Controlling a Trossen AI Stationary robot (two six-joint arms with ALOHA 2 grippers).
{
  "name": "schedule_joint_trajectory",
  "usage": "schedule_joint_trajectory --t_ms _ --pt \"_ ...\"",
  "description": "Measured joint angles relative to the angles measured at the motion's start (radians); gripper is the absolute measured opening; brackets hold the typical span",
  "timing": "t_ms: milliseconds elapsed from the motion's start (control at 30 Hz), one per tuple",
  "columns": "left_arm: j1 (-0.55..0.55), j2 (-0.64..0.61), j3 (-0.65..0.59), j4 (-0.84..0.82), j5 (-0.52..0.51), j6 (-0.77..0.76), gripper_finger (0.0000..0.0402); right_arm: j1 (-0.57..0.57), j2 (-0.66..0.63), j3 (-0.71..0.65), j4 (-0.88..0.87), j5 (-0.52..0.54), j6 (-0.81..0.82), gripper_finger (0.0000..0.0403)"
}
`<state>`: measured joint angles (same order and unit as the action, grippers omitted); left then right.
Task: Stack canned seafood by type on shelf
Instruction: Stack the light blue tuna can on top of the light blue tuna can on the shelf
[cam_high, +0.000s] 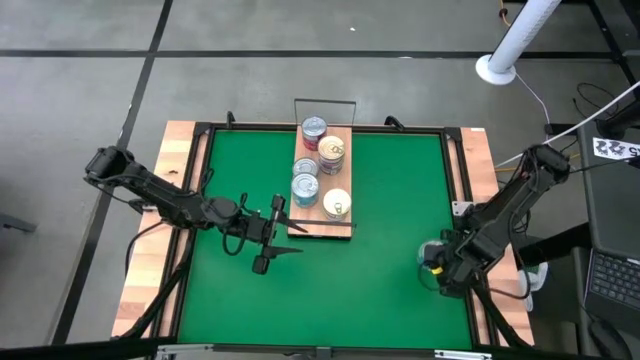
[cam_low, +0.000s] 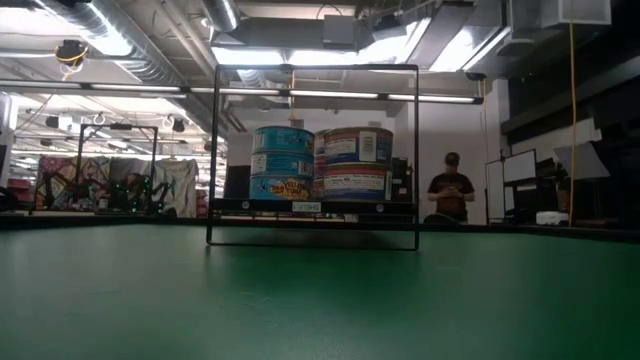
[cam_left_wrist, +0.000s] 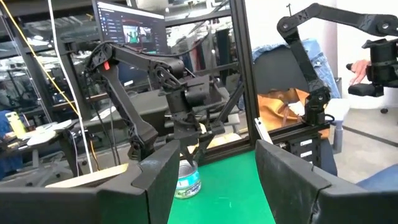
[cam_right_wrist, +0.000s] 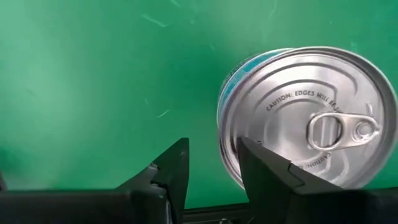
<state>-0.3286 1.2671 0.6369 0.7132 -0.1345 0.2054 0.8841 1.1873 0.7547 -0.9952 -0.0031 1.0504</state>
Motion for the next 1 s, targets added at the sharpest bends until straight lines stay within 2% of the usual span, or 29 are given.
schedule_joint_trajectory --t_ms 267,1000 --pt "0.000 0.000 0.000 0.000 0.000 0.003 0.0205 0.000 0.069 0.005 -0.004 0.006 0.000 0.0138" --pt "0.000 0.000 0.000 -0.001 0.000 0.003 0.0205 0.000 0.074 0.001 0.003 0.074 0.000 0.0138"
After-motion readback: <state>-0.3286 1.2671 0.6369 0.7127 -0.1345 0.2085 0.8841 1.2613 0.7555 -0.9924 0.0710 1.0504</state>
